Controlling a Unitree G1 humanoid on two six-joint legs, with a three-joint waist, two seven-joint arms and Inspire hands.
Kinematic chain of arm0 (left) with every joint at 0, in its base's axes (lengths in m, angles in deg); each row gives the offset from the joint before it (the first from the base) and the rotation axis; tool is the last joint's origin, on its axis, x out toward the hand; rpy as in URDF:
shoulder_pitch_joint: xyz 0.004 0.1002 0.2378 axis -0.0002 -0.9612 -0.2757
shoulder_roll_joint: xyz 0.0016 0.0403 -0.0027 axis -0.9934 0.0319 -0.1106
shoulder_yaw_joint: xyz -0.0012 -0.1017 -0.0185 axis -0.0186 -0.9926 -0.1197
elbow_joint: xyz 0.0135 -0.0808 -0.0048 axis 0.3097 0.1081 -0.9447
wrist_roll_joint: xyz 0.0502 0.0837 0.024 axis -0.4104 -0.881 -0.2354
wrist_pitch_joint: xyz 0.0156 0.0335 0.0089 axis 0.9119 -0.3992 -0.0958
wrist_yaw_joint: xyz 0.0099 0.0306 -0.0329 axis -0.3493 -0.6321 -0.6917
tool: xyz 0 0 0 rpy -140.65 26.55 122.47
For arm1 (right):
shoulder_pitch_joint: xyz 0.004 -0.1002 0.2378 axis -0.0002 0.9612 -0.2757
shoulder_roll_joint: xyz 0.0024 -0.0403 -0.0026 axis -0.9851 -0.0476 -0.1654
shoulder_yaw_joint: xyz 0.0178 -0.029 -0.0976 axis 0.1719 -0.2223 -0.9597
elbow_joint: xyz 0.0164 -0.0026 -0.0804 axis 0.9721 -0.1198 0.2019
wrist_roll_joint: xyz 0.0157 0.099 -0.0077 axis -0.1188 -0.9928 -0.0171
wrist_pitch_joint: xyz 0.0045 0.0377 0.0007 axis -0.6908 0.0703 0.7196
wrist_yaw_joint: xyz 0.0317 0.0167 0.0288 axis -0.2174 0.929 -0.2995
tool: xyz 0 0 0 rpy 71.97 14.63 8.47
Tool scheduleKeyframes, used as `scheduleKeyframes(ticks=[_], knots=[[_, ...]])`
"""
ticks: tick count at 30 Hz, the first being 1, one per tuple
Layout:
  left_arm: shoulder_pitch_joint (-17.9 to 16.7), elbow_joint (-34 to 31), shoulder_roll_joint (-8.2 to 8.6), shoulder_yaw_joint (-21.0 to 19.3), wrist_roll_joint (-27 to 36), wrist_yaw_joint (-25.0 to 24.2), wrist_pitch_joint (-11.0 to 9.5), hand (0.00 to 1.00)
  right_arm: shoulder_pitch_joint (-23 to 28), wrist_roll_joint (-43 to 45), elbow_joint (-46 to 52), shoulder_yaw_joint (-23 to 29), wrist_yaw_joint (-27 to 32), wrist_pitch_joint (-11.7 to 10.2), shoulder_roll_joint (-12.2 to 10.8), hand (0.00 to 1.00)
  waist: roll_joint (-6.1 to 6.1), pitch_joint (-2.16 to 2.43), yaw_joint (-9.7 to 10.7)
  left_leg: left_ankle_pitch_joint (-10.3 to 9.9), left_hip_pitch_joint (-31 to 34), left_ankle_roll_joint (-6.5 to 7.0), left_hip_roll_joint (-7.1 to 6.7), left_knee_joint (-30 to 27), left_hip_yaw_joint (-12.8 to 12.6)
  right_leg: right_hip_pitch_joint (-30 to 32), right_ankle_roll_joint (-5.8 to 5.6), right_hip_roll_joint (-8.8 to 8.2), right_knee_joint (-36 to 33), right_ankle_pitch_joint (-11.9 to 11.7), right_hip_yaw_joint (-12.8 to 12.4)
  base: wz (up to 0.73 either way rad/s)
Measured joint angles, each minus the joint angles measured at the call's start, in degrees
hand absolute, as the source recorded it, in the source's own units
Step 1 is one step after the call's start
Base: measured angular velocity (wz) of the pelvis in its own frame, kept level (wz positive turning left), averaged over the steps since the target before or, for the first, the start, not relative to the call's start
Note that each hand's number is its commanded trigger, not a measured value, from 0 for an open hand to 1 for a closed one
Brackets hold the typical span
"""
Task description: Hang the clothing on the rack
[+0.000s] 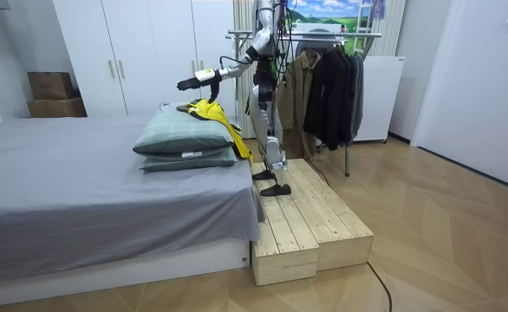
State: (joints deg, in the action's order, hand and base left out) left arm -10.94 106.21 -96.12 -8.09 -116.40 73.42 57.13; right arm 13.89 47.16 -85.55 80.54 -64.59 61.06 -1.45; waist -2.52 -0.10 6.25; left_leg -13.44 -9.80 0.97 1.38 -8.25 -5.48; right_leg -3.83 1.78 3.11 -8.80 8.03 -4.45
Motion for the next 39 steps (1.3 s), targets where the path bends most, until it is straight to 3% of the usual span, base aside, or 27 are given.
scheduleKeyframes(ticks=[10,19,39], knots=[[4.68,1.03,-0.95,0.02,0.22,-0.19,-0.50,0.00,-0.62,0.06,0.03,-1.53,1.05,0.07,-0.04,0.00,1.07,-0.49,-0.12,0.01,0.69,0.01,-0.04,-0.08,-0.86,1.43,-0.12,0.13,-1.09,0.07,-1.00,-0.04],[5.02,2.36,-1.15,0.00,5.06,-2.63,-0.49,0.00,-0.74,2.04,-0.05,-2.64,0.52,0.14,-0.21,0.00,2.53,0.14,-0.30,0.01,1.77,0.02,0.01,-0.11,-1.58,2.83,-0.14,0.19,-1.18,-0.15,-1.57,-0.04],[6.03,6.77,-1.01,2.29,7.63,-3.53,-0.49,0.00,-0.71,1.59,0.02,-4.87,1.52,0.06,-0.12,0.00,2.11,-0.04,-0.32,0.02,3.61,0.04,0.01,-0.37,-2.47,5.29,-0.29,0.61,-2.09,-0.45,-3.12,-0.02]])
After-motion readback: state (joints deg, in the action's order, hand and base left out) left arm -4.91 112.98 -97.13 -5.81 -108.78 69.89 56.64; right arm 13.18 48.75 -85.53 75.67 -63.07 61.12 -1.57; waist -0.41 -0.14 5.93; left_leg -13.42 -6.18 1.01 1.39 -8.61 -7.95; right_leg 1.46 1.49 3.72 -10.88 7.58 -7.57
